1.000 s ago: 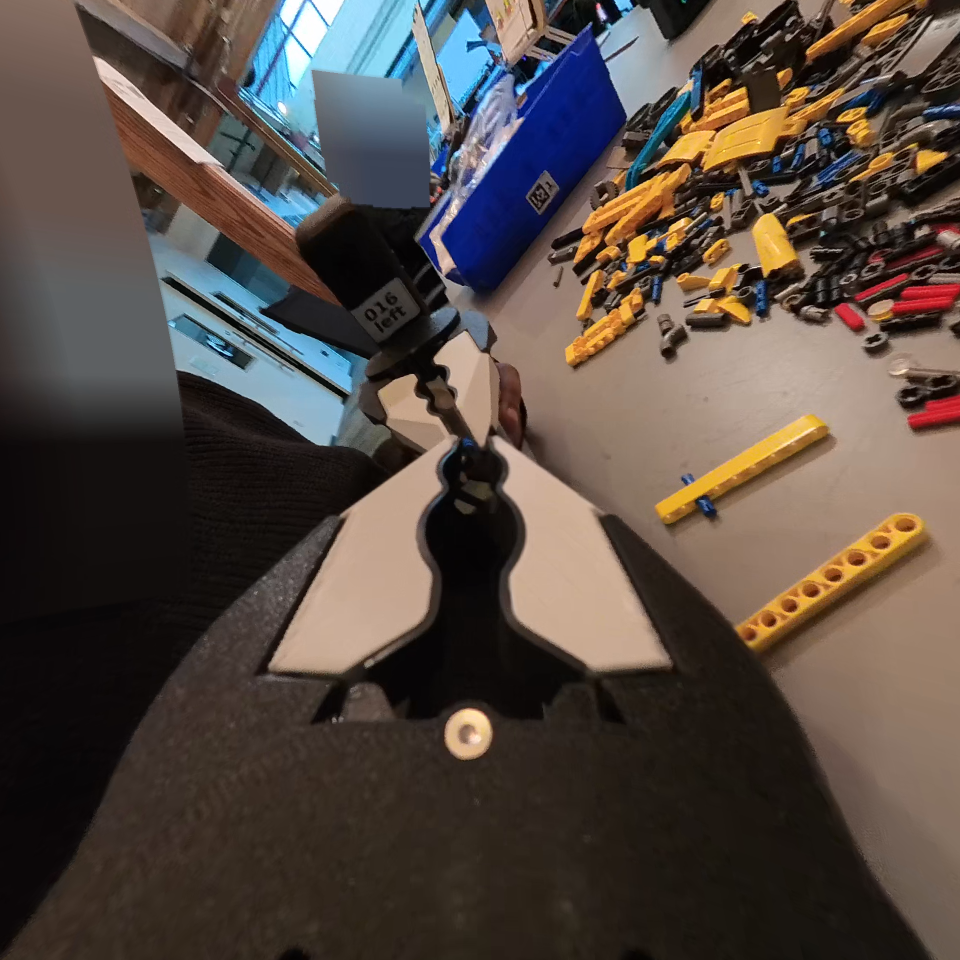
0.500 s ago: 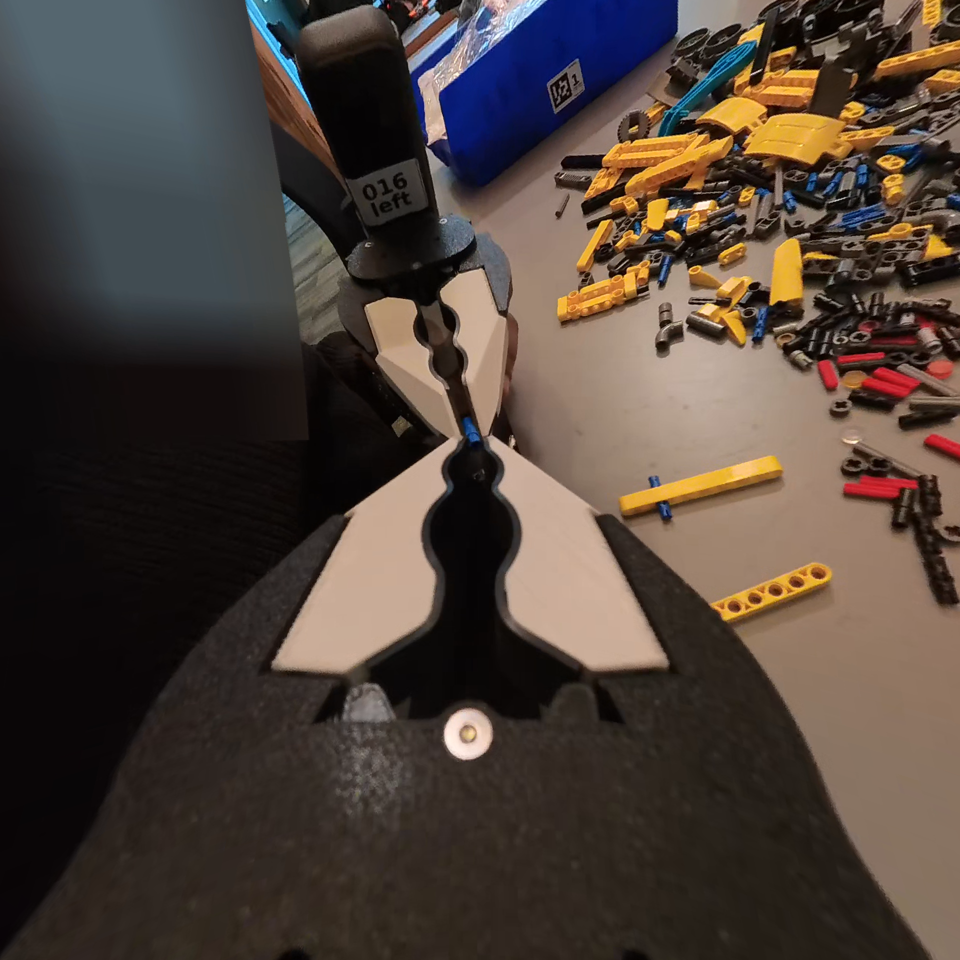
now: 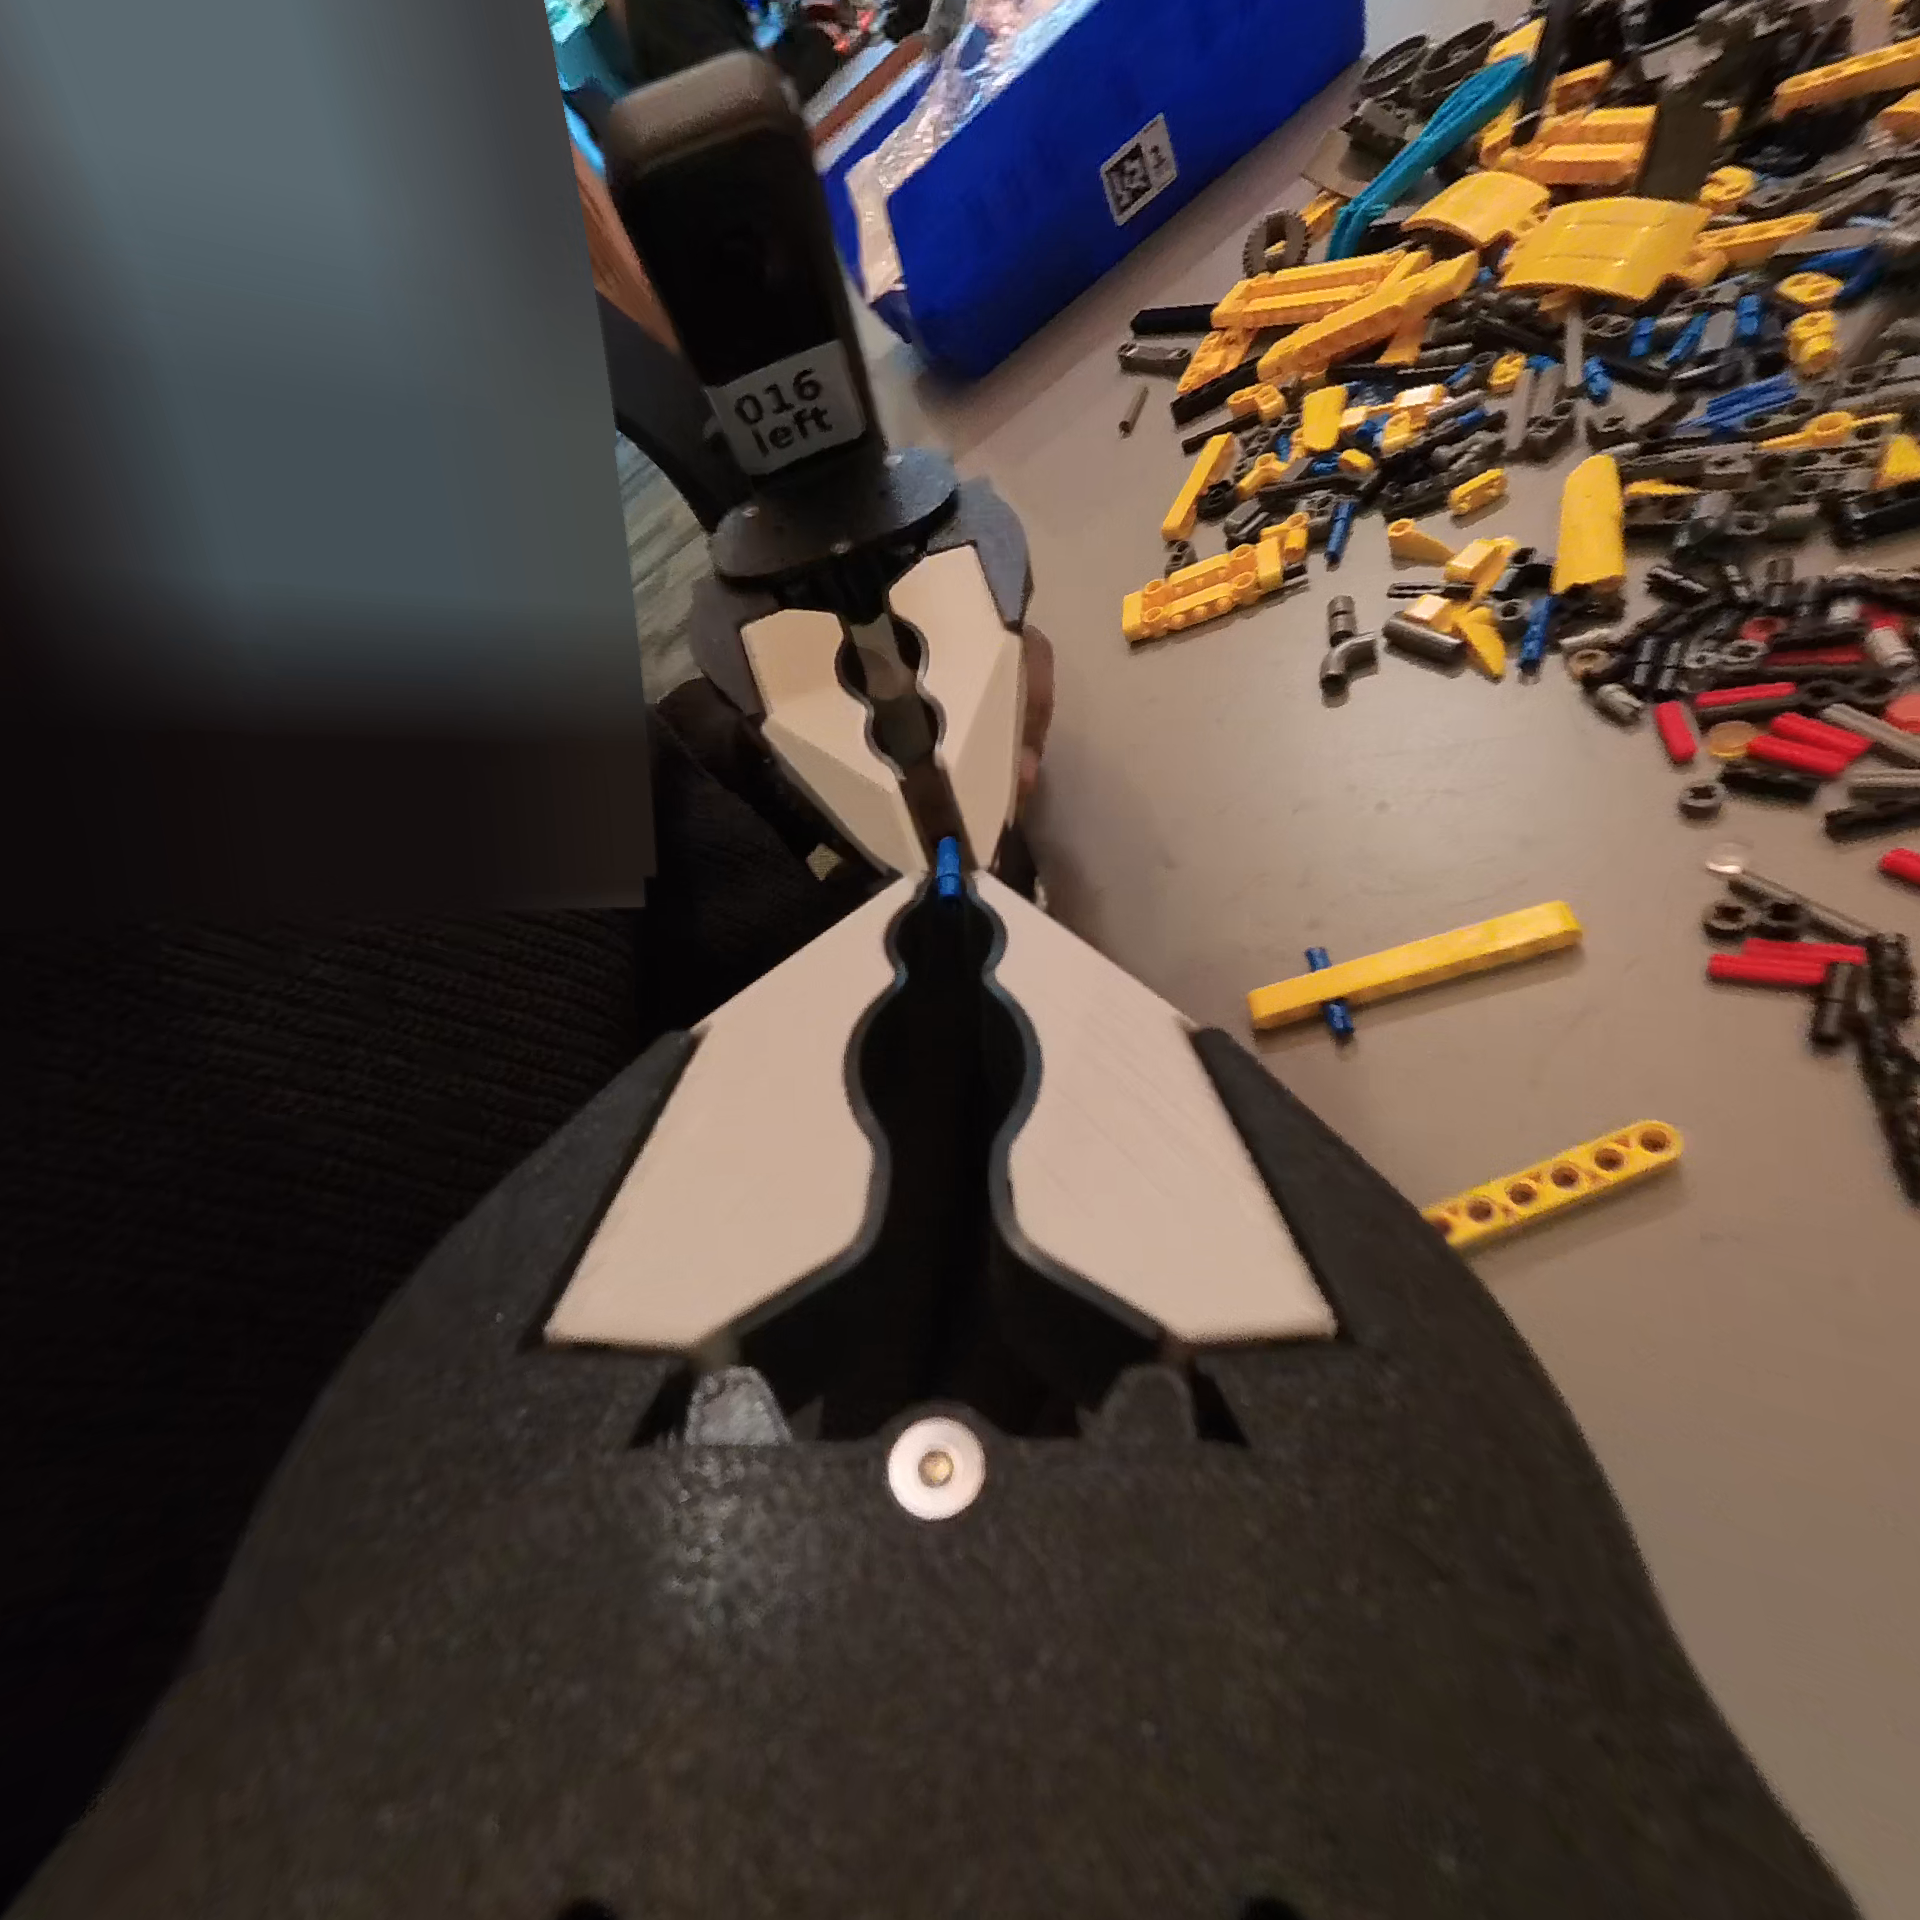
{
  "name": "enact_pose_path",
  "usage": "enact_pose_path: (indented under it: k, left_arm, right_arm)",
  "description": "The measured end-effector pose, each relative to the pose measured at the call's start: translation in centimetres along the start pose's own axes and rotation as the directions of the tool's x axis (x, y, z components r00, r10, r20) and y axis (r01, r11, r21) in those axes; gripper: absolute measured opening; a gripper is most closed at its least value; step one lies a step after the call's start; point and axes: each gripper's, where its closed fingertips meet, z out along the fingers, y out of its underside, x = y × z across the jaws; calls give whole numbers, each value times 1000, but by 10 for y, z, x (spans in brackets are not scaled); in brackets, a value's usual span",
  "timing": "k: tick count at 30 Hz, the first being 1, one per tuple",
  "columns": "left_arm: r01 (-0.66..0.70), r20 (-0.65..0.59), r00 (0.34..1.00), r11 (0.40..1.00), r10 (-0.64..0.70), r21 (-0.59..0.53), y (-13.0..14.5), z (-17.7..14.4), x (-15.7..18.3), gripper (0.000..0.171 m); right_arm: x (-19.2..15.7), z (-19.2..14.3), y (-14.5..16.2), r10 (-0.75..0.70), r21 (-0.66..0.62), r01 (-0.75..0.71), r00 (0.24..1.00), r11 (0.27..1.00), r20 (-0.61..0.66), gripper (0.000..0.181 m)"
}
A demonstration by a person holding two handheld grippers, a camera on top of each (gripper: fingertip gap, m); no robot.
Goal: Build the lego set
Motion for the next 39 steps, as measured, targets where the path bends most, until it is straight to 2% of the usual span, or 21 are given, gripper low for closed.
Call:
enact_pose_path:
  k: [2,3,6,8,13,21,26,39]
  left_arm:
    - [-1,87,996,1000,0,5,-1,-3,-15,13]
    - [12,130,991,1000,-13,2,-1,-4,-23,14]
    - [71,198,978,997,-64,-31,6,-7,-38,14]
    - [92,206,975,995,-82,-44,9,-6,-41,14]
    - [105,225,970,993,-93,-44,10,-8,-45,14]
    - [206,197,957,978,-211,46,2,-19,-52,14]
    - [253,174,948,964,-265,87,-3,-23,-55,14]
    - [252,172,949,964,-263,83,-2,-22,-55,14]
  right_arm:
    - [15,-11,0,4,-24,-7,995,1000,-103,5]
    - [28,-19,2,-6,-55,-5,981,998,-193,5]
    - [66,-50,22,-121,-255,0,881,967,-458,5]
    - [74,-58,34,-210,-388,-7,831,922,-515,5]
    - [80,-50,53,-372,-607,8,796,795,-477,5]
    - [83,-43,58,-444,-750,1,807,662,-390,5]
    - [84,-41,58,-454,-796,-10,818,605,-355,5]
    - [83,-37,58,-448,-856,-44,837,516,-313,5]
